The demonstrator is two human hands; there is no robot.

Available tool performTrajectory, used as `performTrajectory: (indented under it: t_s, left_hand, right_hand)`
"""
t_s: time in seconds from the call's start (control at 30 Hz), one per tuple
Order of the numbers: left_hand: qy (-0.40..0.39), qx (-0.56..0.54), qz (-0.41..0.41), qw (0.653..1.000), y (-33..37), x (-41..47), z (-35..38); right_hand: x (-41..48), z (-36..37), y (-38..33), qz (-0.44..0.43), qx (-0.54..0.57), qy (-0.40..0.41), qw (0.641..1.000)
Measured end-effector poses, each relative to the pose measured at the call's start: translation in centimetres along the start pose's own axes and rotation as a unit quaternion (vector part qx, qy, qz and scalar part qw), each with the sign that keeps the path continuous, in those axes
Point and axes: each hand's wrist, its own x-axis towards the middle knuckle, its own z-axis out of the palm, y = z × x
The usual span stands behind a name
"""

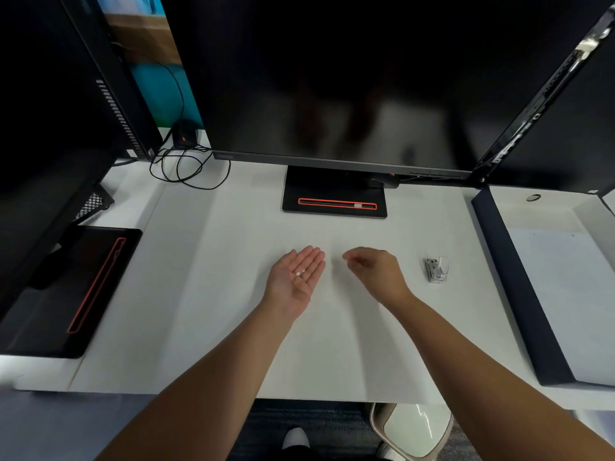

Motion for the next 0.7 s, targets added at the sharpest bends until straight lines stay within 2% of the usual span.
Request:
performTrajectory:
  t_s: [0.1,0.23,0.37,0.47,0.53,0.7]
  left_hand:
    - [0.002,-0.003,0.002,1.0,0.1,0.1,-0.2]
    - [0.001,-0.004,0.006,1.0,0.1,0.2,-0.3]
    - [0.002,-0.006,0.008,1.0,0.1,0.1,-0.6]
    - [0.003,-0.007,0.008,1.0,0.3,0.1,-0.7]
    - [0.005,-0.007,0.007,1.0,0.3,0.1,-0.6]
    - [-0.001,-0.001,0.002,1.0,0.0,0.2,-0.2]
  right_hand:
    - [-0.2,0.0,1.8,-0.012,-0.105,-0.048,0.993]
    - [0.1,0.9,2.3,-0.097,-0.191,-0.103,0.971]
    - [-0.2,1.0,2.1,-0.15,-0.206,-0.133,0.958]
    - [-0.6,0.3,2.0,-0.149,-0.202,-0.164,0.954]
    - [-0.9,0.1,2.0,-0.15,-0.204,-0.162,0.954]
    - [-1.1,1.3,2.4,-0.152,-0.191,-0.099,0.965]
